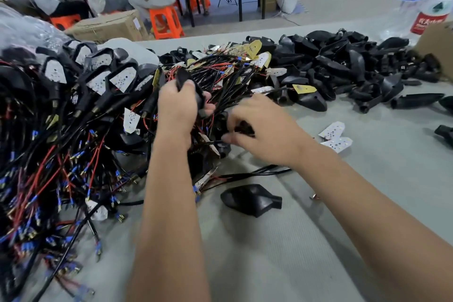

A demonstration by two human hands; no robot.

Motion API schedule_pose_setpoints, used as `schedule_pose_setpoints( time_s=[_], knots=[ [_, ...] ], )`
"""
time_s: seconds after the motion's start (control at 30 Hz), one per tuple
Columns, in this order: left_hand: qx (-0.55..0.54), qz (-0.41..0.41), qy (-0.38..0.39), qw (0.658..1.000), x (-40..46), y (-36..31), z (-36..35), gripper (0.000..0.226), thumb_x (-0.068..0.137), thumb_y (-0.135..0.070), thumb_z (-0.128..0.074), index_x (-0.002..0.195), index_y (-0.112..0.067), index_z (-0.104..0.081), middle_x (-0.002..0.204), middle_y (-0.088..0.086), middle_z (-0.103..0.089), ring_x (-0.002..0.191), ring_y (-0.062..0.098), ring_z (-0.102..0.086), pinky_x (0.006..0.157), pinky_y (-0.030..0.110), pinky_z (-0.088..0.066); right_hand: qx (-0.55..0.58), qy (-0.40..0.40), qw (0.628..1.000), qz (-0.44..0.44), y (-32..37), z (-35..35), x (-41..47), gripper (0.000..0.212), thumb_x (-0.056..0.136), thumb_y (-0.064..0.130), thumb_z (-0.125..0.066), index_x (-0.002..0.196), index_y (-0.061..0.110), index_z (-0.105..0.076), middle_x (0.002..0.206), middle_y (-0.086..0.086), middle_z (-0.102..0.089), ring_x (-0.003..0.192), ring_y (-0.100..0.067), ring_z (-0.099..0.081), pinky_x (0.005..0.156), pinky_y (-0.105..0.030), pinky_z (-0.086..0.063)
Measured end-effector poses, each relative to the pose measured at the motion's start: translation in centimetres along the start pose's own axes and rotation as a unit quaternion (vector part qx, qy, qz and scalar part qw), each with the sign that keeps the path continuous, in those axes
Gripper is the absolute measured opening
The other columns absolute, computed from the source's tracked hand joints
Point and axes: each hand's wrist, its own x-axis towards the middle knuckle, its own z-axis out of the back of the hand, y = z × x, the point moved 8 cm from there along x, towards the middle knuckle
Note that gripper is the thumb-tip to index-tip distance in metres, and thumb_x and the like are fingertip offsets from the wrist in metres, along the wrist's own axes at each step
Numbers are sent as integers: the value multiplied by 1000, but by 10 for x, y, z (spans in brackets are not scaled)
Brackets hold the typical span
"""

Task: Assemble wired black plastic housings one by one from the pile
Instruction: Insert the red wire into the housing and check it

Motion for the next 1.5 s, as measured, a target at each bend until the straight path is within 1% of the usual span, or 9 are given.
schedule_pose_setpoints(
  time_s=[0.2,0.4,0.83,0.93,1.03,1.13,1.23,1.37,1.5],
  knots=[
    [-32,-14,20,999,-4,-10,3,20,111,-17,-38,108,-5,-55,81,7,-70,51,15,-65,50,24,-53,55,33,998,6,-5,-3,-4,2,95,16,-66,94,17,-68,90,7,-71,87,-17,-61,81,-42,-48],
    [-38,-21,51,998,-10,-11,-21,21,110,-18,-40,108,-5,-57,75,4,-70,51,18,-64,48,25,-53,-98,173,979,41,-8,-31,-11,28,99,40,-61,117,20,-71,113,-1,-66,107,-25,-51,92,-43,-47],
    [-75,-5,172,982,-34,-16,-79,19,111,-16,-40,108,-3,-53,79,10,-75,66,30,-71,56,32,-59,19,-285,954,-94,-74,122,-76,15,106,21,-52,99,10,-60,68,6,-52,60,-11,-47,60,-32,-39],
    [-36,16,186,982,-38,-9,-83,19,111,-18,-40,113,-5,-54,82,11,-76,65,29,-72,60,34,-61,137,-364,894,-221,-108,133,-104,19,107,23,-47,90,17,-51,66,9,-42,59,-7,-36,58,-26,-32],
    [3,79,210,974,-46,8,-98,17,111,-15,-41,107,-5,-55,84,15,-71,53,23,-66,49,28,-56,436,-311,754,-380,-139,89,-123,35,108,29,-48,75,23,-37,61,5,-31,52,-11,-24,46,-26,-21],
    [23,135,276,951,-65,29,-126,13,108,-9,-45,106,-3,-57,81,12,-58,47,16,-58,44,23,-49,690,-210,582,-376,-129,47,-124,42,108,35,-47,70,22,-35,62,4,-23,51,-9,-16,40,-21,-14],
    [54,140,373,916,-88,43,-152,13,105,2,-49,116,-2,-56,81,14,-62,51,19,-64,46,24,-51,797,-227,467,-310,-125,40,-123,43,108,33,-40,70,15,-46,67,0,-38,52,-11,-36,43,-19,-38],
    [97,129,401,902,-92,55,-153,22,103,4,-53,124,-2,-56,84,16,-70,59,25,-70,51,27,-57,707,-236,587,-316,-132,40,-126,48,110,45,-30,82,17,-57,73,-2,-51,59,-13,-44,57,-27,-40],
    [108,126,419,893,-92,59,-150,31,99,10,-52,127,-2,-60,100,23,-69,69,25,-72,61,26,-60,706,-269,592,-282,-135,45,-127,51,109,50,-32,84,15,-58,66,-3,-47,50,-11,-33,41,-21,-26]
  ],
)
